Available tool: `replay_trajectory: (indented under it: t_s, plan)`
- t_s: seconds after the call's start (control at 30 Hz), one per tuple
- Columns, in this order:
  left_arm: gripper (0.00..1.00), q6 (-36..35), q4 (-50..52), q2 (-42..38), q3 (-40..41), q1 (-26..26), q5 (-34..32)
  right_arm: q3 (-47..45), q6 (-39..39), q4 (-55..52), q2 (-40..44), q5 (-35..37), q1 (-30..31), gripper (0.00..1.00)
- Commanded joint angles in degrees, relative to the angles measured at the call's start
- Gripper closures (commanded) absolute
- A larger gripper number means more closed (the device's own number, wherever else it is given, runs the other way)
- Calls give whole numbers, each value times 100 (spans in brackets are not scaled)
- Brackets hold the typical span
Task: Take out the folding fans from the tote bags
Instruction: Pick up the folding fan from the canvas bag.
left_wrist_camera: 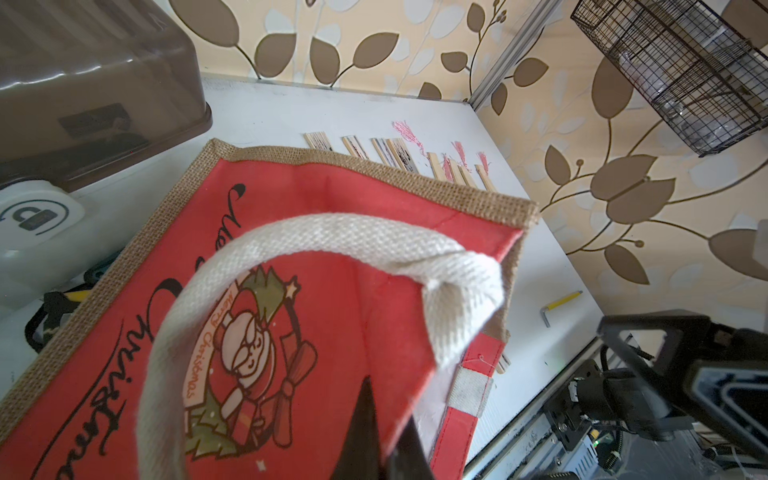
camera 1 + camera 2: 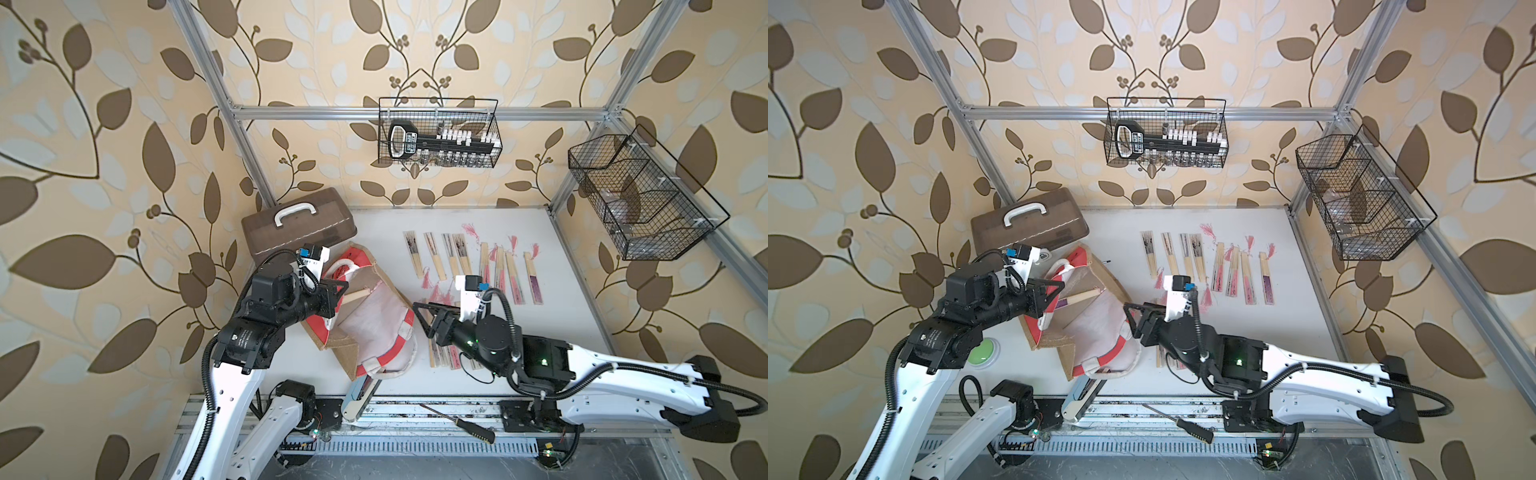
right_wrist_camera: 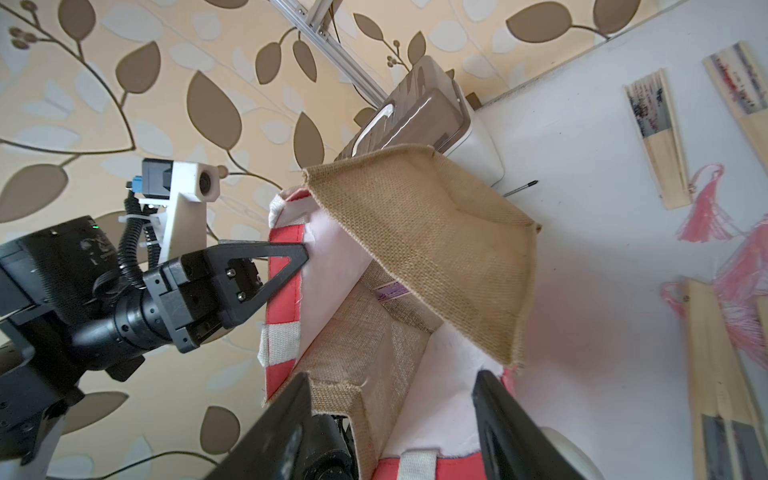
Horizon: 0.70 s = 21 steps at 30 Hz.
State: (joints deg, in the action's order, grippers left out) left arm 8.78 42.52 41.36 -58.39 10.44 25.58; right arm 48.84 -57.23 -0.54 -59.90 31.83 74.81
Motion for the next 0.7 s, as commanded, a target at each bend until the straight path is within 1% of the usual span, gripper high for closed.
replay_trajectory:
  t_s: [0.0,0.17,0.27,0.37,0.53,0.67]
  plan:
    - [100,-130,-568,-31,54,11,298,310,51,686,-522,351,276,38]
    - [100,-69,-479,18,-61,20,136,718,-214,739,-1269,203,430,39]
    - [100,-73,-455,30,-118,20,276,992,-425,628,-1646,-26,461,40]
    - [100,-180,-454,6,-137,20,468,975,-653,756,-1914,-37,433,41]
    - [100,-237,-599,-119,-109,20,428,1308,-1056,545,-2489,24,359,42]
    - [100,-266,-541,-86,-257,20,545,1469,-1786,404,-3021,-127,258,43]
